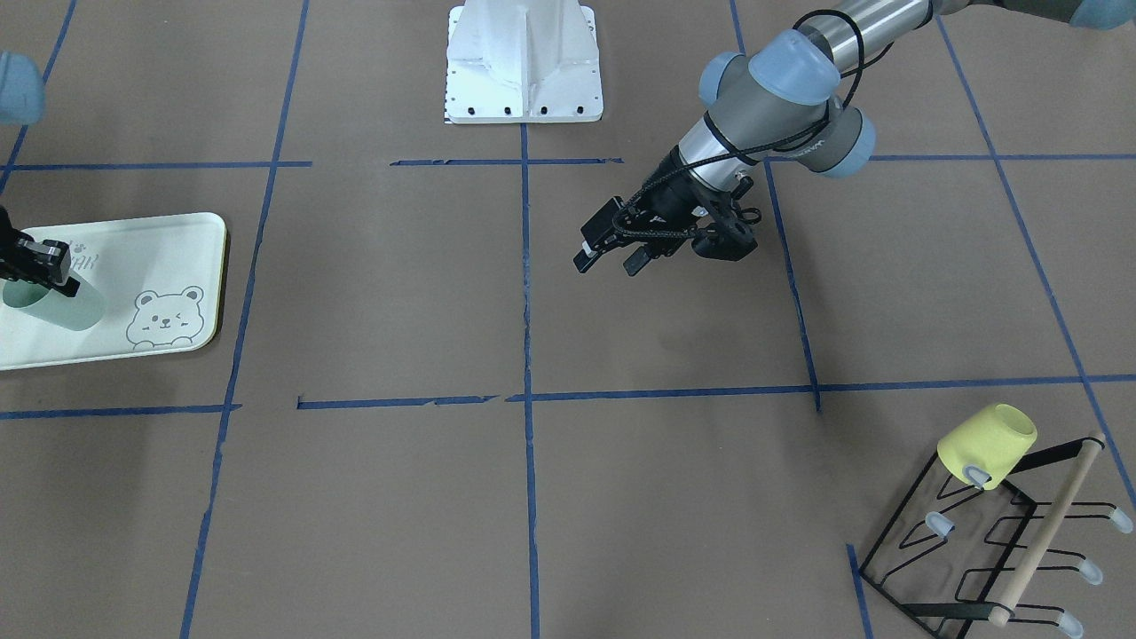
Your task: Left arm grabs green cup and hands to right arm on tray
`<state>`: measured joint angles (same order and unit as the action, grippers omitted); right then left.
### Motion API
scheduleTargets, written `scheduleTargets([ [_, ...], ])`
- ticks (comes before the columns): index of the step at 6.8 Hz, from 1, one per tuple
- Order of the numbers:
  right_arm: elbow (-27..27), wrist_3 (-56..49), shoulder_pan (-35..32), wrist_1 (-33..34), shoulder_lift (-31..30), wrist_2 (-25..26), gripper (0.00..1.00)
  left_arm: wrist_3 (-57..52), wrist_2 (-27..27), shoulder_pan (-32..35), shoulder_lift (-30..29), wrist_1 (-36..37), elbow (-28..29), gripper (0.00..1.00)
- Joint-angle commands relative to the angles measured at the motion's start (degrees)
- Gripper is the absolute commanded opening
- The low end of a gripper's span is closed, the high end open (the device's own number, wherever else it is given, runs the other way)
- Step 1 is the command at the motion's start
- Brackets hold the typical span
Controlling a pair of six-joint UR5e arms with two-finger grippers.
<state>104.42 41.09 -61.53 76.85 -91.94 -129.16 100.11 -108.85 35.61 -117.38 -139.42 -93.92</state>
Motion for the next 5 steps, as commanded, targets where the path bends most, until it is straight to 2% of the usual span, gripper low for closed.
scheduleTargets([
  [1, 1.6, -7.2, 3.8, 7.9, -0.8, 4.9, 0.00, -0.6, 0.0, 0.2, 0.0, 1.6, -0.4, 1.00],
  [5, 2.2, -6.5, 5.5, 8.1, 0.4, 4.3, 0.02, -0.6, 0.2, 0.3, 0.0, 1.6, -0.4, 1.00],
])
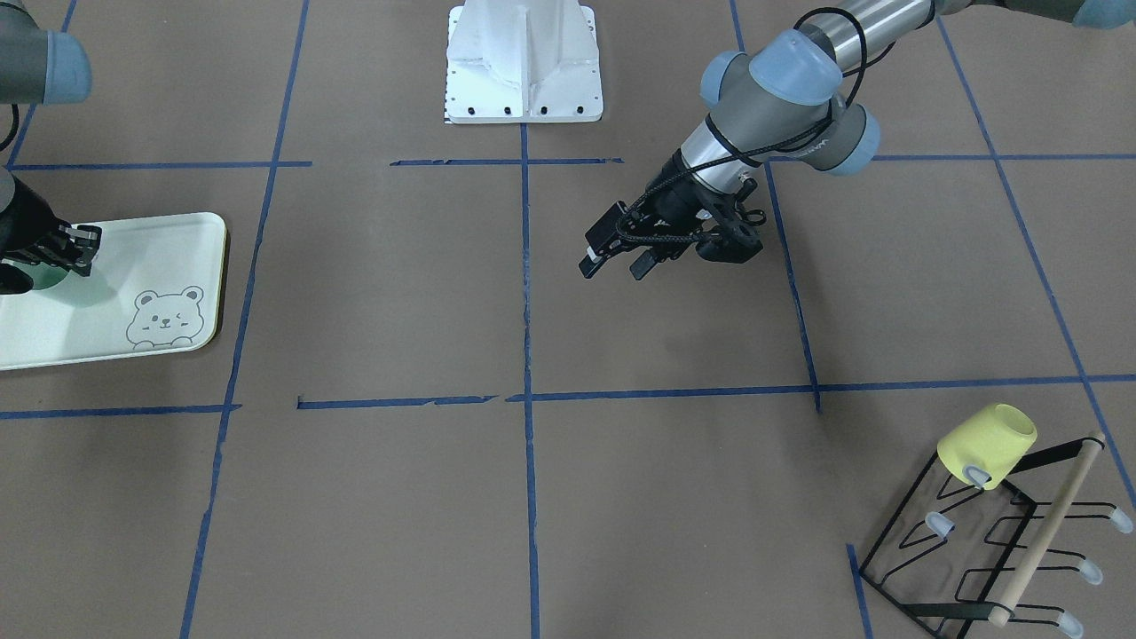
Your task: Left arm grabs green cup and hands to right arm on tray
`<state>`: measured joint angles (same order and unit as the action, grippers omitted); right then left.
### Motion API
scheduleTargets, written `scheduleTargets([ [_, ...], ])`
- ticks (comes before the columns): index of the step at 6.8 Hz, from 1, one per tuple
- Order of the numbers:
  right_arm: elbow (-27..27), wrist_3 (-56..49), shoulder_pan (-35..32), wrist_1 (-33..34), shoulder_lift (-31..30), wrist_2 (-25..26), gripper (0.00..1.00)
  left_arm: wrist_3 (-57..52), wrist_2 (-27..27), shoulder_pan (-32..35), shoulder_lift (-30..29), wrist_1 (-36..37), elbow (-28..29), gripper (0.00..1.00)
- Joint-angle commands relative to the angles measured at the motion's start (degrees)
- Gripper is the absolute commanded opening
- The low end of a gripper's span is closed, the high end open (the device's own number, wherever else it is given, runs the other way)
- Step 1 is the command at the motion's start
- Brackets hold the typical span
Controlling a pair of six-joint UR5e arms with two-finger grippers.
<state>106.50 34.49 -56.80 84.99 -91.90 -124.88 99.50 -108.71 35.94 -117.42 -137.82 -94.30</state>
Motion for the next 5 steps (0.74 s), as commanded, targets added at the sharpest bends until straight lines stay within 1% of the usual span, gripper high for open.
scheduleTargets([
  [1, 0.1, 0.1, 1.1, -0.2, 0.4, 0.0, 0.26, -0.4, 0.1, 1.1, 0.1, 1.1, -0.2, 1.00],
  [2, 0.4, 0.2, 1.1, -0.3, 0.4, 0.0, 0.99, -3.9, -0.2, 1.9, 0.1, 3.8, -0.4, 1.00],
  [3, 2.8, 0.1, 0.9, -0.2, 0.3, 0.0, 1.00, -8.8, -0.4, 3.3, 0.2, 6.7, -1.0, 1.00],
  [4, 7.3, 0.1, 0.2, 0.5, -0.6, -0.2, 1.00, -16.0, -1.6, 4.2, 4.5, 10.3, -4.5, 1.00],
  [5, 10.6, -0.3, -4.0, 1.7, -2.3, -1.6, 1.00, -25.2, -3.6, 6.9, 8.3, 15.9, -8.1, 1.00],
])
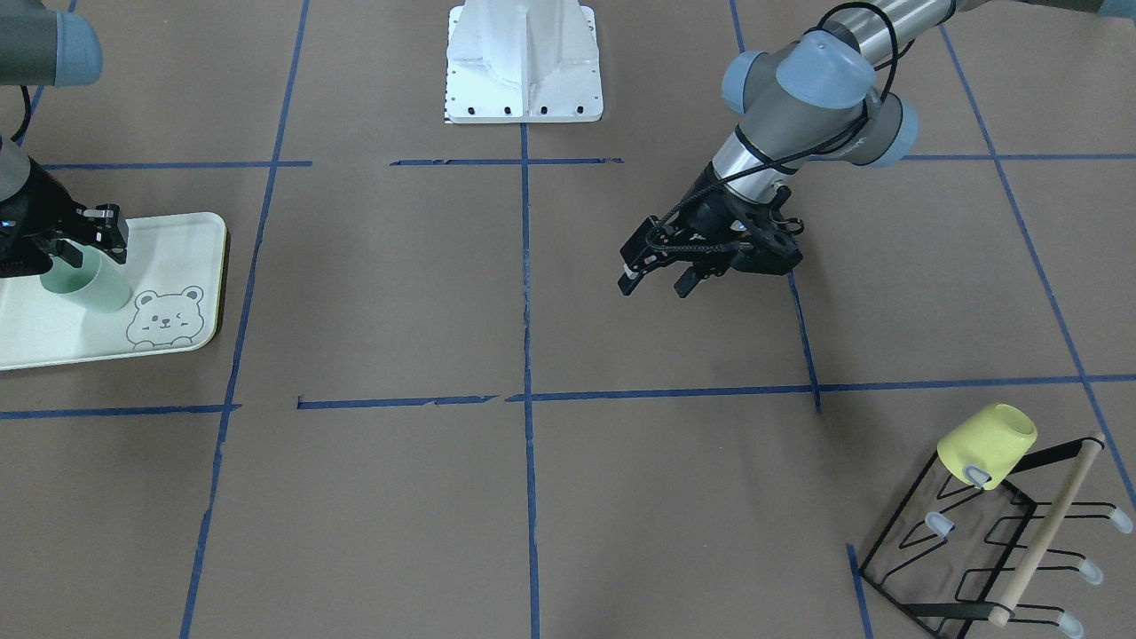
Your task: Left arm grabs green cup and hands to right arm on tray
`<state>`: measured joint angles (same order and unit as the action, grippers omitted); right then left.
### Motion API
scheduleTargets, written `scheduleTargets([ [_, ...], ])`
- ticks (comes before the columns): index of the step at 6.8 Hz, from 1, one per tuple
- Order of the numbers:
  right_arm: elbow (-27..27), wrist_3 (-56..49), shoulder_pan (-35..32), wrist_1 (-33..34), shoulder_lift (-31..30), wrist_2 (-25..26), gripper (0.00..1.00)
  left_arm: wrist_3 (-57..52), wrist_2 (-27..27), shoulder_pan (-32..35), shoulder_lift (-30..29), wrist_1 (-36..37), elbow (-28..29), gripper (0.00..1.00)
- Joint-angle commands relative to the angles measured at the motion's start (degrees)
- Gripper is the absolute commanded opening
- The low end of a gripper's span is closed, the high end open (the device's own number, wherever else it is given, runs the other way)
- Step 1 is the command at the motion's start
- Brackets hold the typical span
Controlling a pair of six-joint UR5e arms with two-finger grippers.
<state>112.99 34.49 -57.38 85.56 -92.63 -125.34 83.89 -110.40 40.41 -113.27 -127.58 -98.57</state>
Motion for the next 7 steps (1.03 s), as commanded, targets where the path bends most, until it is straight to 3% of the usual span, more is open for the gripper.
scheduleTargets([
  [1, 5.0, -0.6, -10.4, 2.9, -1.5, -6.3, 1.00, -19.2, -3.9, 4.7, 8.5, 11.2, -7.0, 1.00],
  [2, 4.9, -1.1, -14.2, 3.1, -2.5, -8.6, 1.00, -29.3, -5.2, 6.1, 16.2, 12.3, -10.0, 1.00],
  [4, 3.0, -14.7, -19.7, 3.1, -7.1, -8.8, 1.00, -51.5, -14.0, 18.2, 25.8, 12.7, -9.7, 1.00],
  [6, 0.0, -23.2, -23.7, 3.2, -9.5, -8.9, 1.00, -72.0, -22.1, 31.3, 30.9, 12.9, -4.3, 1.00],
  [7, -1.0, -25.6, -25.0, 3.2, -9.7, -8.9, 1.00, -76.6, -26.1, 36.5, 32.2, 12.8, -1.3, 1.00],
])
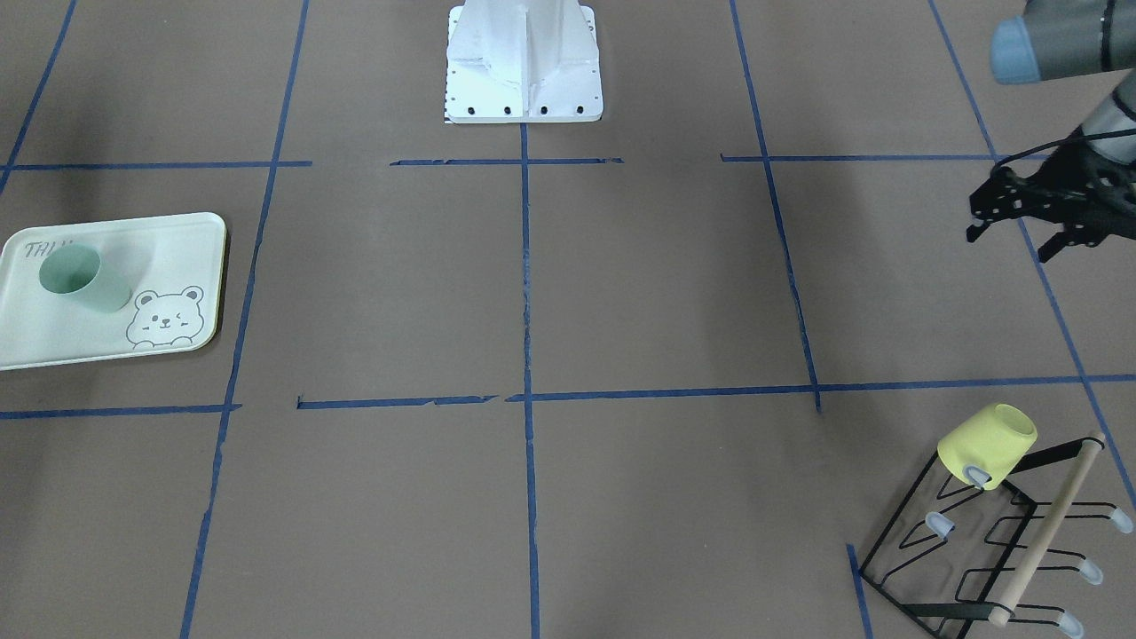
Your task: Left arm grabs green cup and hands to right arm on tray
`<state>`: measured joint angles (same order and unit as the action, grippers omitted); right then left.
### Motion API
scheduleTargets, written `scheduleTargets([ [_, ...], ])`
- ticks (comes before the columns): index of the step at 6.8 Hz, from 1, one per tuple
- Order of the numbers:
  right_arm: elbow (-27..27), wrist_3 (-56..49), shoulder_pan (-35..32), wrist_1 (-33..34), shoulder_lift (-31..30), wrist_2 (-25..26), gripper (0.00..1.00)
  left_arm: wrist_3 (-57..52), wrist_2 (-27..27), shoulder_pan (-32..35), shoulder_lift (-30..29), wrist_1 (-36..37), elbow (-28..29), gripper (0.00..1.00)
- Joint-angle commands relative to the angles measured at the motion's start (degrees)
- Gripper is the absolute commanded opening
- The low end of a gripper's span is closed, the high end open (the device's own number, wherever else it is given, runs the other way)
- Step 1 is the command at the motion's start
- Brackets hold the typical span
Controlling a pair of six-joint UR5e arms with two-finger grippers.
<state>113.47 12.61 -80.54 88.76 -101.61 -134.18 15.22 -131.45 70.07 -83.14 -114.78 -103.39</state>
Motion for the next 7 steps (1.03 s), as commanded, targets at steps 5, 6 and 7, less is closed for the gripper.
scheduleTargets([
  [5, -0.7, -4.4, -2.6, -0.2, -3.0, -0.7, 1.00, -8.7, -5.4, 11.0, 4.6, 3.6, 3.3, 1.00],
  [6, -0.5, -4.4, -2.6, -0.4, -2.9, -0.7, 1.00, -8.7, -5.4, 11.3, 5.4, 3.6, 2.8, 1.00],
  [7, -0.5, -4.4, -2.6, -0.3, -2.9, -0.8, 1.00, -8.7, -5.6, 11.8, 6.2, 3.7, 2.1, 1.00],
])
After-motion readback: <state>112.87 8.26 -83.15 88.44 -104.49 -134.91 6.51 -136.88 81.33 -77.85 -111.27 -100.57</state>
